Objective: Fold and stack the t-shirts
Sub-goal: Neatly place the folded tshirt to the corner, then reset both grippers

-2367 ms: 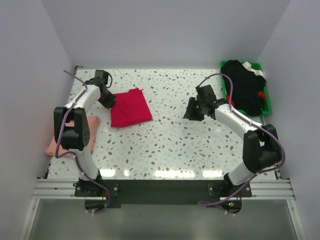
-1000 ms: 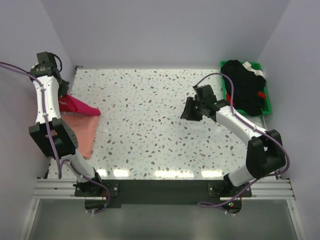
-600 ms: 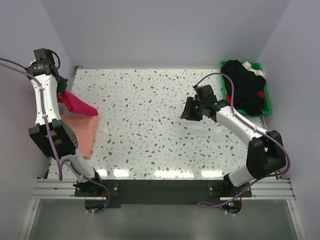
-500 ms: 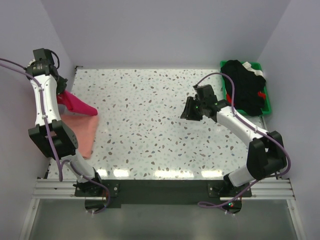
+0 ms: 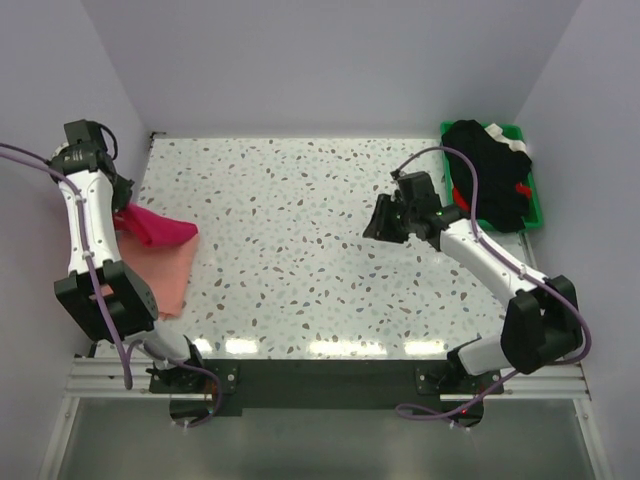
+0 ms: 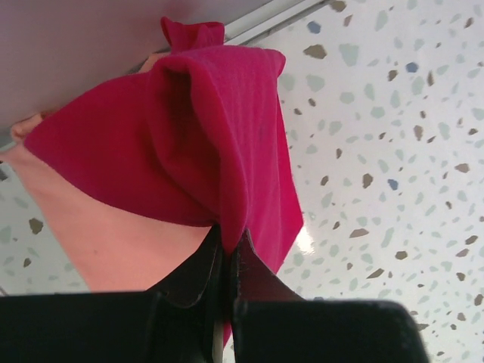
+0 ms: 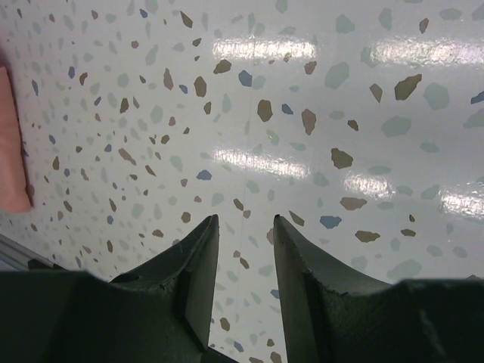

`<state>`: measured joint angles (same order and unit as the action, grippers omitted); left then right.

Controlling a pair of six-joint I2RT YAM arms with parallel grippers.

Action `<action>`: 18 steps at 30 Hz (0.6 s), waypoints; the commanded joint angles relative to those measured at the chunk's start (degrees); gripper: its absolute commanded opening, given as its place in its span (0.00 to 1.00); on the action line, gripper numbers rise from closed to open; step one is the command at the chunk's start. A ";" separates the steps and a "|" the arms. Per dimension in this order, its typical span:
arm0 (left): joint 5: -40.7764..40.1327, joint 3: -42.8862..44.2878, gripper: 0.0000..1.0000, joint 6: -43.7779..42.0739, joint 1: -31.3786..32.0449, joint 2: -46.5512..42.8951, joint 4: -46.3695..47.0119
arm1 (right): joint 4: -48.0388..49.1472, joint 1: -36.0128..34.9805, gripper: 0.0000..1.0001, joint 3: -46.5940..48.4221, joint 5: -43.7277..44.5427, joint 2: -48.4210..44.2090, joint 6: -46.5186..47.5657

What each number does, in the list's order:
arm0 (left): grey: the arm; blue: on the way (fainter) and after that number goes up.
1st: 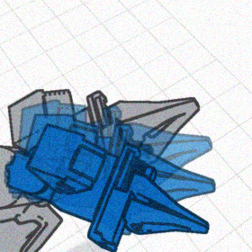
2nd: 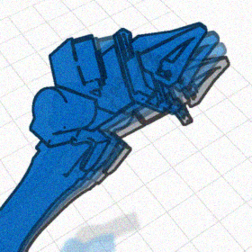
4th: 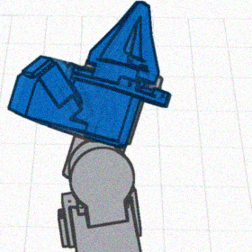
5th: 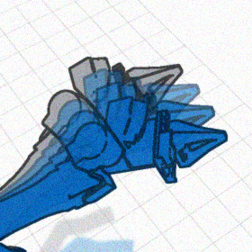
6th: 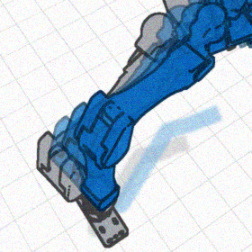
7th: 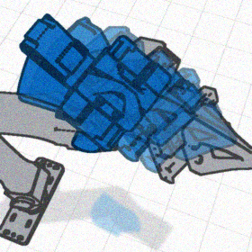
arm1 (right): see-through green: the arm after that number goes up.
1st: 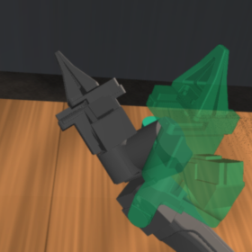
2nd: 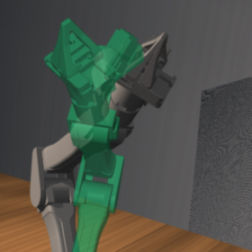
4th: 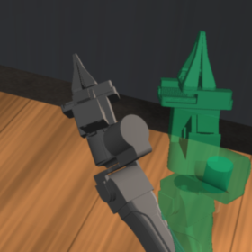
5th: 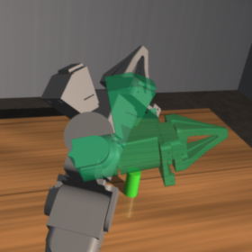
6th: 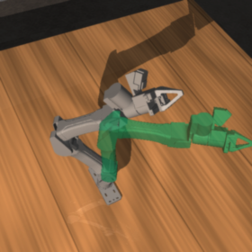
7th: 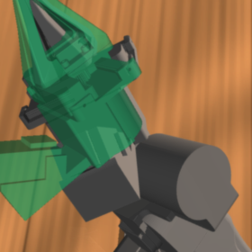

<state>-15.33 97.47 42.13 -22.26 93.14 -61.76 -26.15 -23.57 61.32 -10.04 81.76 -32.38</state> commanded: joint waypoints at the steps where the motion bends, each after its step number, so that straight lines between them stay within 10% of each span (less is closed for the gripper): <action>1: -2.76 -3.94 0.00 -1.52 -1.29 -4.98 2.43 | -0.13 -0.25 0.39 -1.20 -1.20 -2.30 -0.05; 5: -6.54 -13.08 0.08 -0.56 -1.82 -9.63 3.83 | -0.13 -0.33 0.39 -3.22 -2.96 -3.53 0.65; 8: -8.22 -19.58 0.42 -0.64 -2.26 -12.54 5.59 | -0.48 -0.42 0.39 -4.45 -4.19 -4.76 1.18; 9: -8.22 -20.99 0.71 -0.64 -2.26 -14.64 6.12 | -0.74 -0.51 0.39 -4.72 -4.37 -5.20 1.61; 12: -6.91 -24.95 0.97 -1.43 -2.26 -19.47 8.40 | -1.27 -0.51 0.40 -5.51 -4.28 -6.69 2.14; 18: 0.54 -27.94 1.00 -5.39 -2.00 -26.87 14.46 | -0.92 -0.60 0.40 -6.48 -4.11 -8.10 1.53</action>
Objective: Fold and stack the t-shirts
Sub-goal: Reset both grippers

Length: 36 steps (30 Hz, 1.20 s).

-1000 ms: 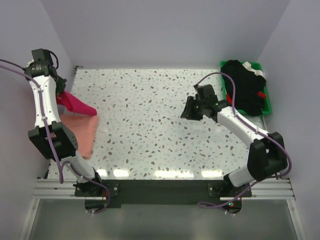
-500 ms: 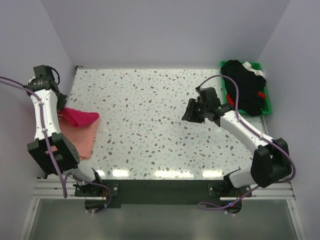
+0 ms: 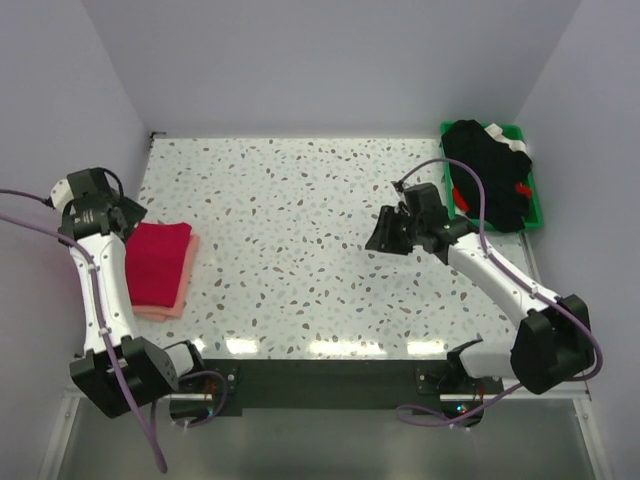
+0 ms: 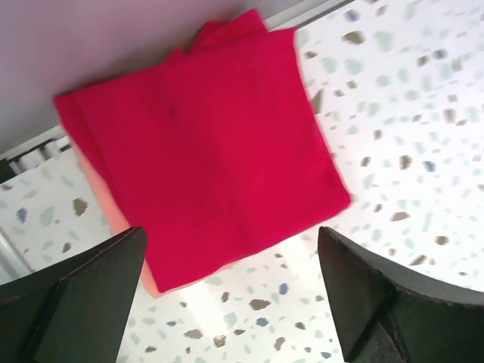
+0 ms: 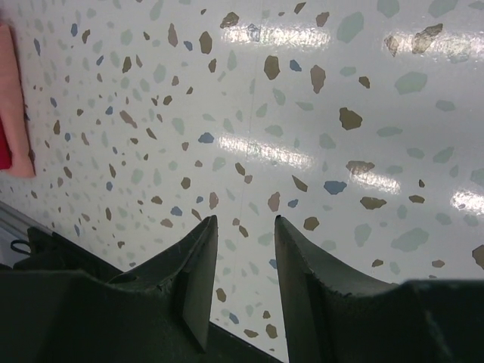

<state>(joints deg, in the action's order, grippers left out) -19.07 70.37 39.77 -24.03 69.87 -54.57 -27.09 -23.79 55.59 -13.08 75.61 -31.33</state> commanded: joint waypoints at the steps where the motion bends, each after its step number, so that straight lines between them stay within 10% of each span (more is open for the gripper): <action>1: 5.44 -1.54 1.00 -3.20 -0.05 -4.12 8.67 | 0.02 -0.38 0.40 -0.84 -0.90 -2.22 0.48; 7: 12.22 -6.29 1.00 -2.51 8.01 -7.20 15.88 | -0.24 -0.38 0.41 -0.22 0.60 -3.45 0.39; 23: 3.87 -12.28 1.00 2.60 62.76 7.71 35.31 | -1.82 -0.29 0.43 2.06 11.40 -7.58 2.24; 36: 11.95 -9.29 1.00 -6.10 67.54 8.80 39.72 | 2.65 -0.20 0.49 -0.22 17.56 -8.47 2.15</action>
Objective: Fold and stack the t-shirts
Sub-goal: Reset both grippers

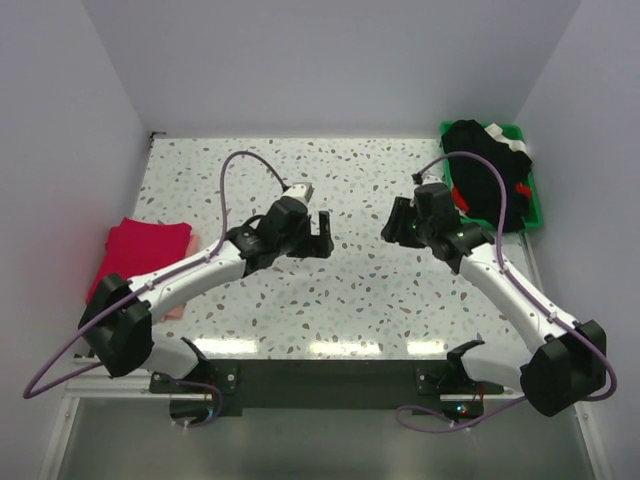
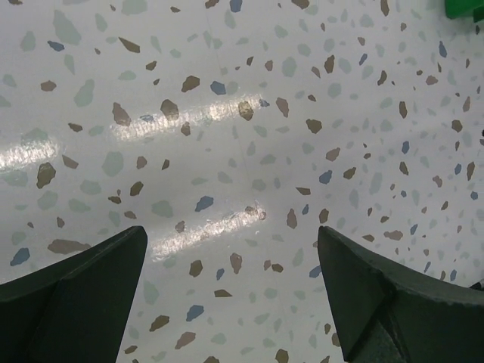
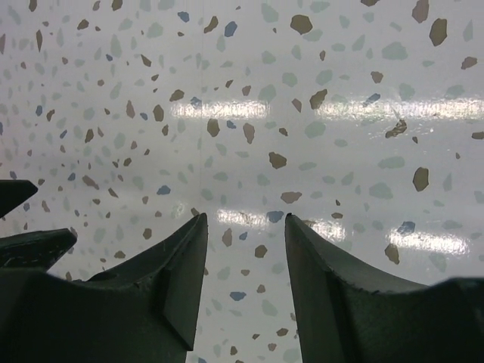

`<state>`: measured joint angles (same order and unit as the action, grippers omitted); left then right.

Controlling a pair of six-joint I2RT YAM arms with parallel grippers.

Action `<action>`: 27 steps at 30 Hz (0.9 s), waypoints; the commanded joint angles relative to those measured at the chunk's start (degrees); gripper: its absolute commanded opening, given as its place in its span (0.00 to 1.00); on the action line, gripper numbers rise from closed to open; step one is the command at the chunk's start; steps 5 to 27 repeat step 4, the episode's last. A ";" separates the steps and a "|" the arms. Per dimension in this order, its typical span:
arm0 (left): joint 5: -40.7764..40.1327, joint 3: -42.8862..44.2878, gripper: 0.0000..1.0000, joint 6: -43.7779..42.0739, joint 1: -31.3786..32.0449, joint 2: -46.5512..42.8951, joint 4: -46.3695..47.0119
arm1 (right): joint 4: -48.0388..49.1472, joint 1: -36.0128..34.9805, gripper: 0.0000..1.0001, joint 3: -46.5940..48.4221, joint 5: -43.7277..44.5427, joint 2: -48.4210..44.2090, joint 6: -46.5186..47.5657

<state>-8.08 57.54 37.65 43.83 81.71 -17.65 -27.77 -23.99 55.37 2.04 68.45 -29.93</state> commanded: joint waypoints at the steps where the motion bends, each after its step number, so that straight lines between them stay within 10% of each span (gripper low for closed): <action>1: 0.96 3.98 1.00 -5.03 -0.42 -3.40 2.45 | 3.68 -0.01 0.49 -0.09 2.44 -1.21 0.58; 27: 0.96 5.91 1.00 -6.53 -0.59 -3.84 0.60 | 4.13 -0.01 0.49 0.43 2.70 -0.68 0.66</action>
